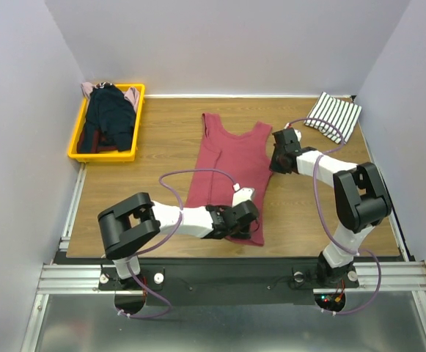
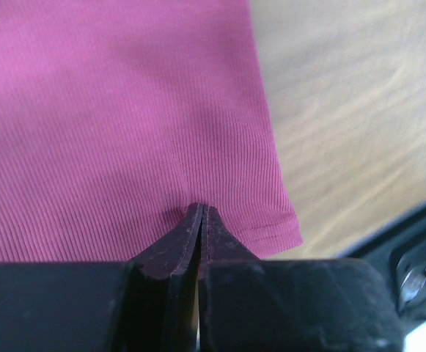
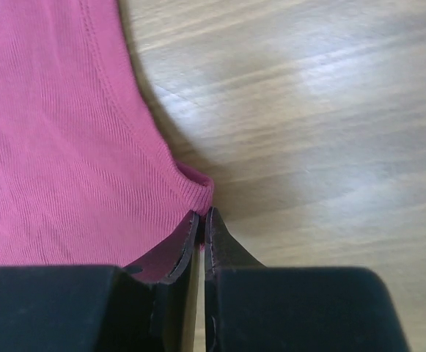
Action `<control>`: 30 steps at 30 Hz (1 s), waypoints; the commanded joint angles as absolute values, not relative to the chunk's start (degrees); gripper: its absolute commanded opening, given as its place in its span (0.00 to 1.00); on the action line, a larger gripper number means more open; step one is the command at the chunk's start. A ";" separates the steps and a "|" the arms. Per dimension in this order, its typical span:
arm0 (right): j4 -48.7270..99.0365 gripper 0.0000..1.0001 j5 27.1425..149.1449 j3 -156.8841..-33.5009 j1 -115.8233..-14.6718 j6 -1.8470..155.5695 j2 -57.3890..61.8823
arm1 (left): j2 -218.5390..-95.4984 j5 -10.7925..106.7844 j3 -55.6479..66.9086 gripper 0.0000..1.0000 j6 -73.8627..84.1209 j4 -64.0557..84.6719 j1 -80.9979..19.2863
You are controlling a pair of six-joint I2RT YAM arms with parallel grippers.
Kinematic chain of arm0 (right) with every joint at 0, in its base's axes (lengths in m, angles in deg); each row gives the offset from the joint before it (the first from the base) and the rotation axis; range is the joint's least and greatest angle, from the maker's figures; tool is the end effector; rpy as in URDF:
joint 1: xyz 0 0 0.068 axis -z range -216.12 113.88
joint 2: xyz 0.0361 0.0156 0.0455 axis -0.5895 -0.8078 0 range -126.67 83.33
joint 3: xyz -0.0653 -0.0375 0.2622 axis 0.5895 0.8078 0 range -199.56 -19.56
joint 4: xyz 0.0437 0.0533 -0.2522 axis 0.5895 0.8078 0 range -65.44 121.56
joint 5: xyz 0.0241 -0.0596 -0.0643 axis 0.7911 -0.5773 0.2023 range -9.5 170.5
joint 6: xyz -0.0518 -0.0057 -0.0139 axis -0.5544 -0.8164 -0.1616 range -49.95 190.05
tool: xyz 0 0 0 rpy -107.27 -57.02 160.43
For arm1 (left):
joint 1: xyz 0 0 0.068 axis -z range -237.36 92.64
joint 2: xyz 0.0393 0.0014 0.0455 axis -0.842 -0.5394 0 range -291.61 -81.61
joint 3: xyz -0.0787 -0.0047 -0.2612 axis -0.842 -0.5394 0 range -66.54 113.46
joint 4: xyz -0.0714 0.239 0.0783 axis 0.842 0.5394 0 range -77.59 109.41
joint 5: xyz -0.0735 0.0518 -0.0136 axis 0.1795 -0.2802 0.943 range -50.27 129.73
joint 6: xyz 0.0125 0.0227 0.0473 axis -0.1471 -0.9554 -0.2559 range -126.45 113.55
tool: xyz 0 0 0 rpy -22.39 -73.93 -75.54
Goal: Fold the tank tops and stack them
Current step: Fold the tank top
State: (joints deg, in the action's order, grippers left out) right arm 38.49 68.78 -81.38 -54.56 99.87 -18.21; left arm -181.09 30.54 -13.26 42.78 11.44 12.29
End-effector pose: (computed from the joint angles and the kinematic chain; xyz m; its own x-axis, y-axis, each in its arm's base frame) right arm 0.3477 0.1082 0.1741 -0.7601 0.2599 -0.5956 0.2104 0.9656 0.1530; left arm 0.1281 -0.3293 0.1612 -0.8325 0.0947 -0.5458 0.3919 0.7971 -0.4594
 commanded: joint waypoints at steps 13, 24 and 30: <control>33.61 0.13 66.88 -80.20 -54.23 99.31 -15.82 | -173.46 27.08 -5.72 0.43 38.64 23.57 18.49; 33.70 0.32 67.49 -79.59 -54.23 100.72 -14.67 | -182.15 23.30 2.44 0.50 38.81 25.24 20.07; 33.70 0.35 68.20 -79.68 -53.88 101.16 -14.67 | -189.97 18.82 8.60 0.52 38.72 30.16 22.36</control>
State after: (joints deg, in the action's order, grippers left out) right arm 36.05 67.99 -79.61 -54.49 100.33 -16.88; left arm -187.02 23.64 3.76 39.42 25.71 20.58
